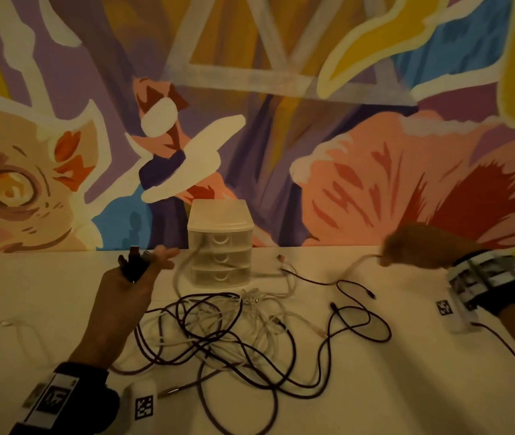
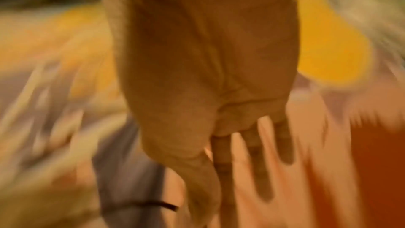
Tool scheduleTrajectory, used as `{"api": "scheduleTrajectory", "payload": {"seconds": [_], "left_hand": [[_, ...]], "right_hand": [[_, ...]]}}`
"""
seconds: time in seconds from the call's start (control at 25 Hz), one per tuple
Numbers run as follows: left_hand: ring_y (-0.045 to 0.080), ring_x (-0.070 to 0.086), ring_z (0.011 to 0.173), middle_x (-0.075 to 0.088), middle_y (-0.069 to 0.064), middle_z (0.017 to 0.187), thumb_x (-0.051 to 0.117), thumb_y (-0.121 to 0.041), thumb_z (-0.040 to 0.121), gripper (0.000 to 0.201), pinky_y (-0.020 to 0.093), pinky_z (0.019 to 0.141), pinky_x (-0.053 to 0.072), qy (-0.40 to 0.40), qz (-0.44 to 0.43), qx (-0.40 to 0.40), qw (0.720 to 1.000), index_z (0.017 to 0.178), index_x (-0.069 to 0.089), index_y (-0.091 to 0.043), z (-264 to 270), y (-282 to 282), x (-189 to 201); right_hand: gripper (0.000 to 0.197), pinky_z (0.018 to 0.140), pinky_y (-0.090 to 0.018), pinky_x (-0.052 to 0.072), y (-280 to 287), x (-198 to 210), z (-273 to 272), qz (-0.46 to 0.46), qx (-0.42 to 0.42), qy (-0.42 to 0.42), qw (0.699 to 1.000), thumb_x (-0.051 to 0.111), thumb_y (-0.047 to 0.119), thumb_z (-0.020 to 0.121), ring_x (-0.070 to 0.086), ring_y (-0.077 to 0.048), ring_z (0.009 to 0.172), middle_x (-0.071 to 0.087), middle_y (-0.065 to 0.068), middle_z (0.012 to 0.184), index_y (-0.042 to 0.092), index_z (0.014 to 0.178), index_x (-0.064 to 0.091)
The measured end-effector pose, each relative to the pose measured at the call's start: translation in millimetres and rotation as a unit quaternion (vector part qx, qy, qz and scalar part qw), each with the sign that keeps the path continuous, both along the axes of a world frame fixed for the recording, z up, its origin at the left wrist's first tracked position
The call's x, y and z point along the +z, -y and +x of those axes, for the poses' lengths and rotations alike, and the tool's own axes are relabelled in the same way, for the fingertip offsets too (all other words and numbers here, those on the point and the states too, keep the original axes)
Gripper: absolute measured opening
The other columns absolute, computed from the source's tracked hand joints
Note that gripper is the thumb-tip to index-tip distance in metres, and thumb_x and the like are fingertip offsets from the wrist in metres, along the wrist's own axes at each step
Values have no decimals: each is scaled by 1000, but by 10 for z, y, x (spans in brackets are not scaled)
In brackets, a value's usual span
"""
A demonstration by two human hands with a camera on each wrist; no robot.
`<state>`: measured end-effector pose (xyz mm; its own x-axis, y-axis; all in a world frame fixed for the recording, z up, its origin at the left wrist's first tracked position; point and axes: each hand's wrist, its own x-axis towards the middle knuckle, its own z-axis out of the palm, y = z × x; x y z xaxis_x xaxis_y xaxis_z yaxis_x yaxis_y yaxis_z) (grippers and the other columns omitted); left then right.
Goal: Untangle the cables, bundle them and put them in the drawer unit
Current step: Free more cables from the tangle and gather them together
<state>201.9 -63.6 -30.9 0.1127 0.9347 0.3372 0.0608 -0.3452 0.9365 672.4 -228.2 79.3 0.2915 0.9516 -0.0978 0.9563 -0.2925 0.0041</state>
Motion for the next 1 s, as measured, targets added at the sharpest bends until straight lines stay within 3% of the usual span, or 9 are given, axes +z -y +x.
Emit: {"api": "scheduleTrajectory", "payload": {"seconds": [0.04, 0.12, 0.28, 0.4, 0.6, 0.72, 0.8, 0.88, 1.0], "left_hand": [[14, 35, 56, 80, -10, 92, 58, -65, 99, 43, 30, 58, 36, 15, 4, -2, 1000, 109, 84, -33, 18, 30, 22], [13, 33, 54, 78, -7, 90, 56, -63, 101, 44, 26, 52, 33, 46, -9, -21, 999, 106, 84, -29, 92, 70, 83], [9, 30, 52, 45, -2, 65, 62, -65, 97, 54, 25, 47, 24, 96, -48, -49, 993, 81, 74, -15, 222, 140, 220], [10, 24, 50, 35, -6, 59, 66, -59, 98, 49, 28, 48, 19, 145, -66, -75, 984, 70, 53, -20, 224, 159, 358], [9, 15, 50, 18, -4, 63, 65, -48, 103, 53, 30, 49, 13, 245, -98, -152, 952, 65, 34, -27, 168, 186, 628], [12, 14, 56, 14, -2, 68, 62, -43, 106, 49, 28, 52, 19, 242, -75, -223, 941, 68, 34, -26, 199, 224, 818], [13, 14, 60, 14, 0, 73, 60, -38, 107, 44, 27, 56, 21, 230, -56, -259, 936, 73, 37, -24, 207, 224, 957], [12, 16, 62, 15, 0, 74, 60, -34, 108, 38, 24, 56, 25, 247, -44, -253, 934, 75, 42, -24, 144, 168, 1111], [10, 20, 58, 21, -5, 66, 63, -37, 107, 44, 22, 52, 27, 277, -61, -190, 940, 69, 42, -25, -93, 3, 1270]], "right_hand": [[23, 116, -44, 42, 51, -70, 132, -65, -65, 85, 992, 61, 38, 105, 58, -17, 134, 65, 2, 144, 39, 128, 65], [45, 121, -41, 32, 42, -225, 112, -62, -66, 58, 994, 56, 29, 109, 42, -22, 150, 45, 1, 163, 41, 151, 46], [46, 109, -20, 36, -255, -247, -960, 132, 142, -141, 971, 59, 54, 104, 49, 1, 137, 55, 21, 152, 40, 147, 58], [72, 117, -25, 38, -514, -399, -1753, 112, 209, -238, 942, 58, 76, 93, 44, 7, 142, 47, 27, 158, 41, 155, 47], [87, 124, -34, 36, -790, -630, -2404, 65, 277, -255, 924, 65, 75, 89, 40, -4, 149, 42, 16, 165, 38, 162, 34], [85, 114, -26, 42, -847, -504, -2626, 21, 263, -325, 908, 73, 74, 83, 55, 1, 135, 63, 20, 146, 41, 155, 44], [58, 104, -32, 53, -879, -456, -2729, 5, 275, -324, 905, 68, 67, 92, 70, -4, 107, 79, 13, 110, 35, 139, 62], [43, 90, -41, 58, -869, -355, -2724, 2, 289, -359, 887, 55, 60, 104, 66, -17, 74, 69, 6, 72, 25, 118, 76], [50, 68, -34, 53, -784, -91, -2428, 60, 251, -426, 867, 52, 58, 106, 49, -15, 64, 50, 2, 72, 14, 97, 73]]}}
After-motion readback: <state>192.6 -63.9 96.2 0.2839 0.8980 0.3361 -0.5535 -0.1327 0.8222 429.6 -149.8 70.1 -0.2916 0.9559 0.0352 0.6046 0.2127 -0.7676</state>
